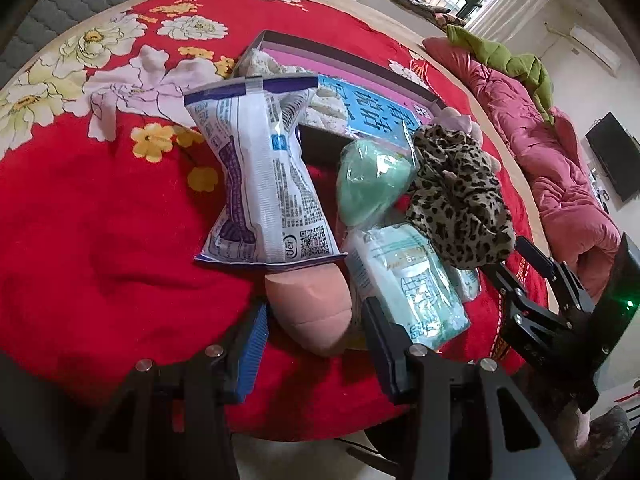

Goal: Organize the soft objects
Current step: 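Grasp the white teddy bear with purple bow with the right tool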

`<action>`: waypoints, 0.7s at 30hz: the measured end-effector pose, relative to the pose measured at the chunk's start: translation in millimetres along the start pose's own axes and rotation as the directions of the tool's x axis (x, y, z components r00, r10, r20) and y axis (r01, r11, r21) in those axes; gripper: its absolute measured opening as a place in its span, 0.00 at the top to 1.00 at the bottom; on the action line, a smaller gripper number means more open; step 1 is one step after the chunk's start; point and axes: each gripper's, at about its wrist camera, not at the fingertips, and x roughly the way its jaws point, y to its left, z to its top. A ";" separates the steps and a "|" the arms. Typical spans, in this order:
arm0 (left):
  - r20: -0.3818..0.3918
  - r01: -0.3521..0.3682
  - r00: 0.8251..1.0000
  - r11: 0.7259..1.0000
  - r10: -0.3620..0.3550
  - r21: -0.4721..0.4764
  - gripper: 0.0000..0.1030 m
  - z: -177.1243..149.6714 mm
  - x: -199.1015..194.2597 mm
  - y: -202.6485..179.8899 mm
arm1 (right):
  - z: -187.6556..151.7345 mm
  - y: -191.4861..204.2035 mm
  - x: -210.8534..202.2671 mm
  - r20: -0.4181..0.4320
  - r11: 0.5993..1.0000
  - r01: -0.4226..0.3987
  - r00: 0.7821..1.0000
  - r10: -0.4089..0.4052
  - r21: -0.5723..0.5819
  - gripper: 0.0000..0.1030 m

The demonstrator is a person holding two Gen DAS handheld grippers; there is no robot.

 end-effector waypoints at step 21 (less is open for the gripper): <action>-0.005 0.002 1.000 1.000 -0.002 -0.031 0.59 8.7 11.2 5.4 | 6.4 -2.9 26.3 0.015 0.996 -0.080 0.997 0.081 -0.041 0.53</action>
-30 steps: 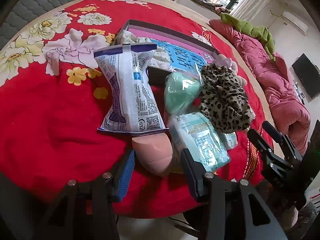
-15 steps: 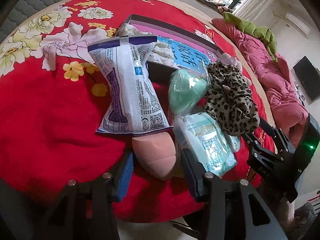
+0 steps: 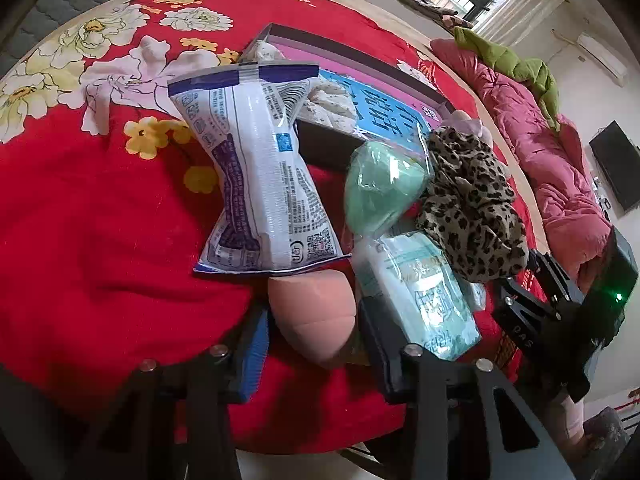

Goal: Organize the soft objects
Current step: 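Grasp the white teddy bear with purple bow with the right tool, then lift the teddy bear toward the box with the right tool while the left tool grasps the pink sponge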

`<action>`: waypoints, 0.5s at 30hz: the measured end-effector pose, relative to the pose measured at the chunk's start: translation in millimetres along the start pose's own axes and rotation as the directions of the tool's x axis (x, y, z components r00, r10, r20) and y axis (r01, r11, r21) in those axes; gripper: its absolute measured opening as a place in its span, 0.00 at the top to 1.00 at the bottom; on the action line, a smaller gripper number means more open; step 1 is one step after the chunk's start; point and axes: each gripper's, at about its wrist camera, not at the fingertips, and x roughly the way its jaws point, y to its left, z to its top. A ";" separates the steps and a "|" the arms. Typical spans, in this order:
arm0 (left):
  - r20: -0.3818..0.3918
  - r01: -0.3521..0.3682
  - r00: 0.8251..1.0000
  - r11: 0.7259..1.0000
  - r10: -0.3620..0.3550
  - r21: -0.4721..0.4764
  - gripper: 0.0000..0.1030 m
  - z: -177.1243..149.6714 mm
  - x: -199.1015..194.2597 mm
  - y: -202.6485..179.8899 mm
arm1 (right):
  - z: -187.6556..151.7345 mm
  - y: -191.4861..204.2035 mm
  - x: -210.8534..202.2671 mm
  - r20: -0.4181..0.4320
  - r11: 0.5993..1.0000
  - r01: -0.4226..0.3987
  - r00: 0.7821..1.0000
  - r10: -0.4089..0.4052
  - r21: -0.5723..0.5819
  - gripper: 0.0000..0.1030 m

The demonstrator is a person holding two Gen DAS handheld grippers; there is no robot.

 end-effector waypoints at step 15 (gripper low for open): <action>0.013 -0.005 1.000 1.000 0.004 0.019 0.63 -3.6 -6.9 -1.7 | -13.1 -47.6 -23.7 0.011 0.952 -0.086 0.996 0.087 0.294 0.56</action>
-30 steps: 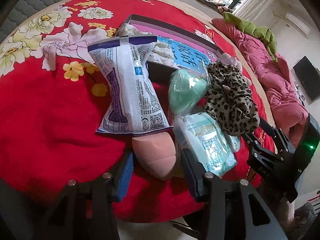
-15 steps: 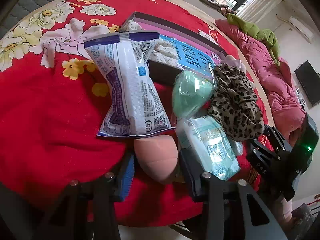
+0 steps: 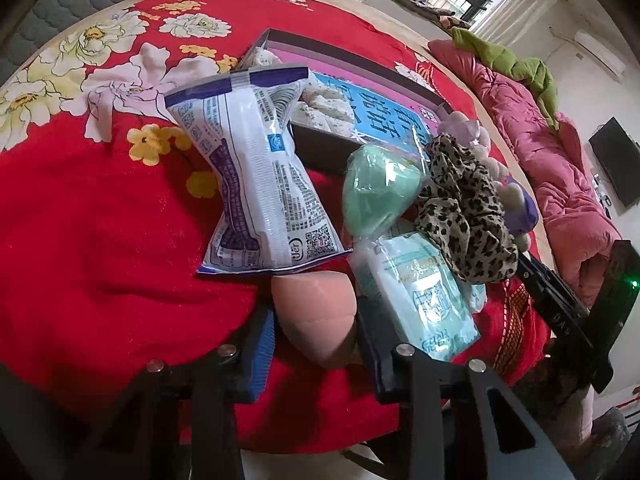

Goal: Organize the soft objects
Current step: 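Lift the teddy bear toward the box with the right tool while the left tool grasps the pink sponge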

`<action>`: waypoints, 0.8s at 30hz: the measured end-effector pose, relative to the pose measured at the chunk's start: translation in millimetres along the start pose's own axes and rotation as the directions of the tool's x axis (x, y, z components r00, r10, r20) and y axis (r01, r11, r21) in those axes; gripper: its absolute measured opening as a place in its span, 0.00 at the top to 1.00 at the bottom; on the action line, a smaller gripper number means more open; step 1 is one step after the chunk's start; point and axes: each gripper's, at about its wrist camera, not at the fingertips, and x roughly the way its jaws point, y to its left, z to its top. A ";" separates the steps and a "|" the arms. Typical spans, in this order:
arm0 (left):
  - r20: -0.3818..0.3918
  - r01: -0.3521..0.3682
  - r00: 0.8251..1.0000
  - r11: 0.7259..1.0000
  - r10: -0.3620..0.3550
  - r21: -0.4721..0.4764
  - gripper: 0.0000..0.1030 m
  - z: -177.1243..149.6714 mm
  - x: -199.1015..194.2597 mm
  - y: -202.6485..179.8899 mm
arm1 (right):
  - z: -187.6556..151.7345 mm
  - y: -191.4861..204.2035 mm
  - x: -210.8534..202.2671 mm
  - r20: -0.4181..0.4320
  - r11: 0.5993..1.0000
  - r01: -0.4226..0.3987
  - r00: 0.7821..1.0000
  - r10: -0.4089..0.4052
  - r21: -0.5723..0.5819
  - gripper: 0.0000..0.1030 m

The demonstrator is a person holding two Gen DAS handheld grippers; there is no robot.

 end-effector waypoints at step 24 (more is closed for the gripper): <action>0.120 0.007 0.993 0.997 -0.017 0.079 0.63 -1.6 -34.4 -18.4 | 0.6 -13.9 -31.9 0.063 0.979 -0.084 0.995 0.073 0.187 0.56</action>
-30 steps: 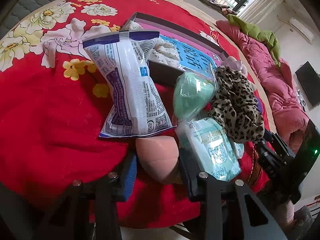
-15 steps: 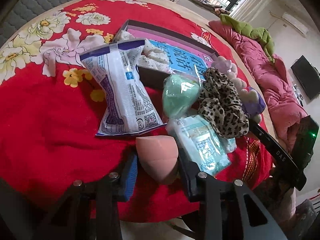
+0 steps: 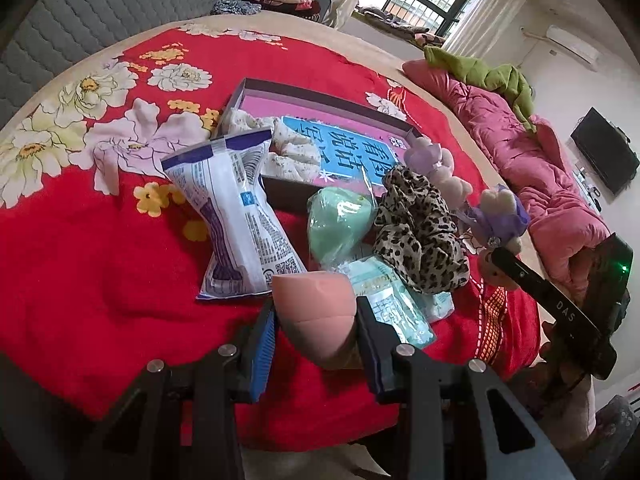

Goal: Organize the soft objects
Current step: 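Lift the teddy bear toward the box with the right tool while the left tool grasps the pink sponge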

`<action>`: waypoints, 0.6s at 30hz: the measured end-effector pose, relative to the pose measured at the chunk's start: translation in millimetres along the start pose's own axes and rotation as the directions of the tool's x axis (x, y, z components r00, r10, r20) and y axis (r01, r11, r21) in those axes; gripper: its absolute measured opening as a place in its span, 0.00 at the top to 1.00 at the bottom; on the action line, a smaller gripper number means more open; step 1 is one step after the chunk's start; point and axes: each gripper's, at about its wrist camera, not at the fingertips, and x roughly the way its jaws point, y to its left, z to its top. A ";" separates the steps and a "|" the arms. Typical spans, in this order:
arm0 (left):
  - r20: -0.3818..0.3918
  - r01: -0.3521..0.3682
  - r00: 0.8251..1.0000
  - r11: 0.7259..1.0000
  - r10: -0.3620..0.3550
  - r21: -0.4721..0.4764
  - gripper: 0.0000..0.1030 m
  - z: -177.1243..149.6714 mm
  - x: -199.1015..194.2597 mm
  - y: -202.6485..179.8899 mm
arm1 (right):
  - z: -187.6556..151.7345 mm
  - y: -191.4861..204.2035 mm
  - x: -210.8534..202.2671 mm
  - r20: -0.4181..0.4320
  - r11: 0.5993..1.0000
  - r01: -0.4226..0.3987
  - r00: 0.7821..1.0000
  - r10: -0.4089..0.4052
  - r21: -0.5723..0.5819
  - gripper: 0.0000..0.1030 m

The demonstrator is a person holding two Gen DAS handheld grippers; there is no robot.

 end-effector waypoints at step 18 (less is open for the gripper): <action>0.113 -0.025 0.993 0.999 0.020 0.036 0.63 23.9 -10.0 -6.0 | 7.1 14.3 -5.8 0.053 1.000 -0.012 0.999 0.012 0.002 0.56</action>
